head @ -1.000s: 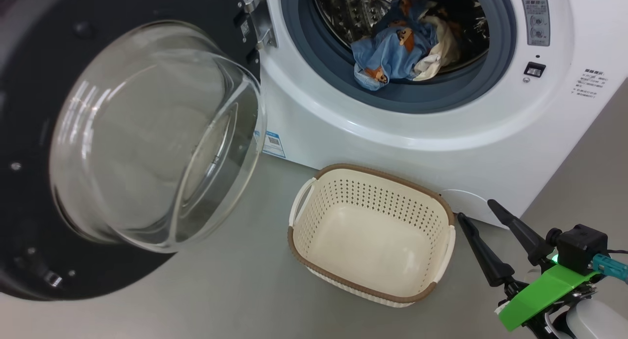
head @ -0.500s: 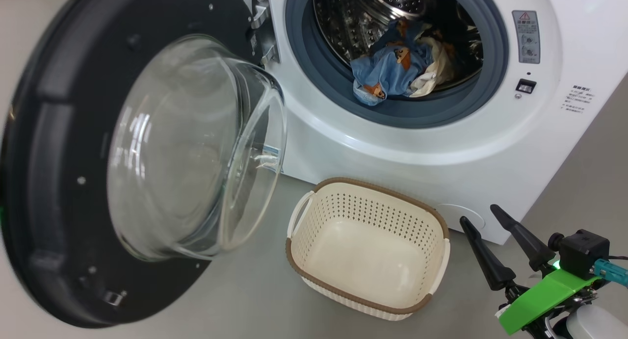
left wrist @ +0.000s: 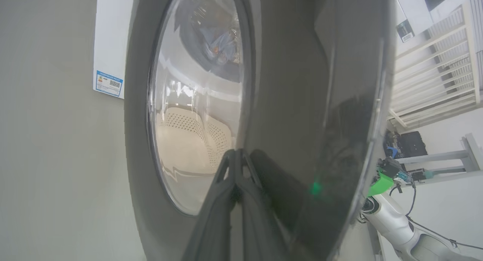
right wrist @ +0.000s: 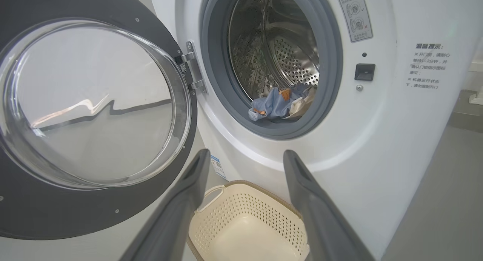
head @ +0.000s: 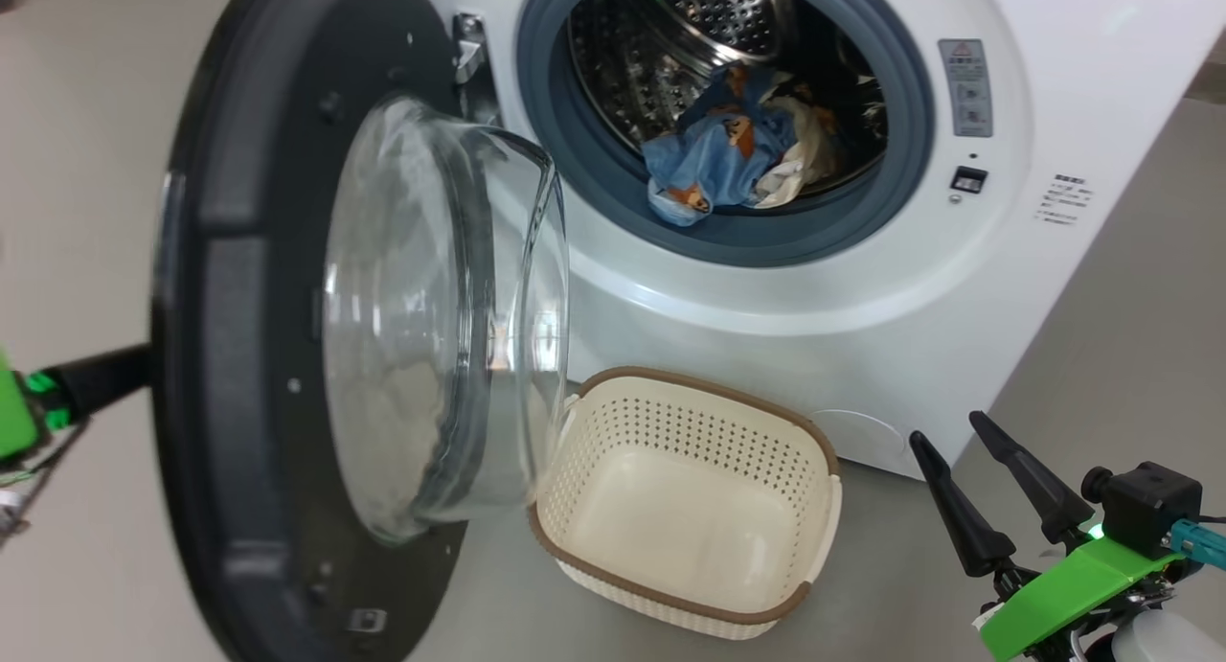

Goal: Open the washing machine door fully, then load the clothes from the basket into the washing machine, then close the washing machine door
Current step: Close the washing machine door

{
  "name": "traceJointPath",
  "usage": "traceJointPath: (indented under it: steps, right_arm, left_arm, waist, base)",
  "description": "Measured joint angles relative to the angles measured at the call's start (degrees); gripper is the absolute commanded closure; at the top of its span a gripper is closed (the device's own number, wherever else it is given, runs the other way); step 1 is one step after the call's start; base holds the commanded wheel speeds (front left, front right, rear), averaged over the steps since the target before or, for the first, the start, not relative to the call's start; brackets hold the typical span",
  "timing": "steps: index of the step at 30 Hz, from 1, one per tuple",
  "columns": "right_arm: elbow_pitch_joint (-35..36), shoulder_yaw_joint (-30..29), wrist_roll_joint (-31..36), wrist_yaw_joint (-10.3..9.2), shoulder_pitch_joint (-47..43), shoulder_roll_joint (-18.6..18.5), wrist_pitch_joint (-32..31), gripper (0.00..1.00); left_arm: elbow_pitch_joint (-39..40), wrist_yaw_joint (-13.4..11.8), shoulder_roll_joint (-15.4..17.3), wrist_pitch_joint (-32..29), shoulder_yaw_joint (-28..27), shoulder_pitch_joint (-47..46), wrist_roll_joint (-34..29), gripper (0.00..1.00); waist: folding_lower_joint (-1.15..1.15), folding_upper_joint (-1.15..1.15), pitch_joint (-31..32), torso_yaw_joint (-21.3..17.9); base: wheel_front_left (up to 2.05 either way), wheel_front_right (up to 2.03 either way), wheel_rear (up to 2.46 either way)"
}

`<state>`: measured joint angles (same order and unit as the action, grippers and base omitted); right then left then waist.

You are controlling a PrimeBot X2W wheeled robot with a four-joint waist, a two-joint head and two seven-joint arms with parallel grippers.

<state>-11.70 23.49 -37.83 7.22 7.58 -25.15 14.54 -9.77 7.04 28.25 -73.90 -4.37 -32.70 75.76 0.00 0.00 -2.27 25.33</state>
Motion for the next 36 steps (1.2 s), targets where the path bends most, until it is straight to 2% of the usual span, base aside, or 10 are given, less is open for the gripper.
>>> traceJointPath:
  steps: [9,19,30,36]
  right_arm:
    - [0.1,-1.9,0.1,0.0,-1.3,0.5,0.0,0.0]
    - [0.3,-3.2,0.1,0.0,-1.3,0.8,0.0,0.0]
    - [0.5,-4.9,0.2,0.01,-1.4,1.1,0.0,0.0]
    - [0.6,-5.3,0.2,0.0,-1.4,1.1,0.0,0.0]
  left_arm:
    - [5.8,0.0,-1.4,-0.6,4.7,1.0,0.7,1.0]
    - [7.1,0.0,-5.3,2.9,8.9,1.0,-0.9,1.0]
    - [7.1,0.0,-8.1,5.9,10.3,0.8,-3.0,1.0]
    - [7.0,0.0,-8.4,6.9,10.4,0.7,-3.4,1.0]
  waist:
    - [0.0,0.0,0.8,-3.7]
    - [0.0,0.0,0.8,-9.1]
    - [0.0,0.0,0.1,-15.6]
    - [0.0,0.0,-0.6,-17.2]
  base:
    - [0.0,0.0,0.0]
    - [0.0,0.0,0.0]
    - [0.0,0.0,0.0]
    - [0.0,0.0,0.0]
